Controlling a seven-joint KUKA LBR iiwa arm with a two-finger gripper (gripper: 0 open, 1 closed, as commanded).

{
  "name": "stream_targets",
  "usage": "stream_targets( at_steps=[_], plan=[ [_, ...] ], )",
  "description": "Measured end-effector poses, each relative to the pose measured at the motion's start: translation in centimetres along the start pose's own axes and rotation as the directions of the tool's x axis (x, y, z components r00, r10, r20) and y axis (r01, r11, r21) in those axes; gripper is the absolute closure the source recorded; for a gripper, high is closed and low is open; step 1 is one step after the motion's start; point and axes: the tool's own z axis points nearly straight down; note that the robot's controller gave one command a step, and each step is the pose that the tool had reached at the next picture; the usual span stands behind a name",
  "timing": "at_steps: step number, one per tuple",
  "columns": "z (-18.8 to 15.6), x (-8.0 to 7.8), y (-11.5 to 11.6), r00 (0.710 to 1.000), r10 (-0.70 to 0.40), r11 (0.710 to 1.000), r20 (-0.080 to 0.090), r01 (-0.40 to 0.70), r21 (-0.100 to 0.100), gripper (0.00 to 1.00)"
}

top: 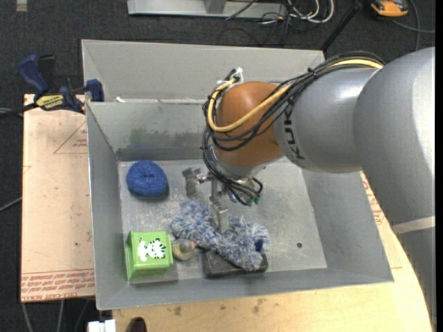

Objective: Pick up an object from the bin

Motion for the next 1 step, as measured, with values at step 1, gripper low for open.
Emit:
stream_targets(
  at_steps=[1],
  plan=[
    [0.68,2.47,0.34,0.974,-0.227,0.974,0.004,0.227,-0.001,1.0]
  ],
)
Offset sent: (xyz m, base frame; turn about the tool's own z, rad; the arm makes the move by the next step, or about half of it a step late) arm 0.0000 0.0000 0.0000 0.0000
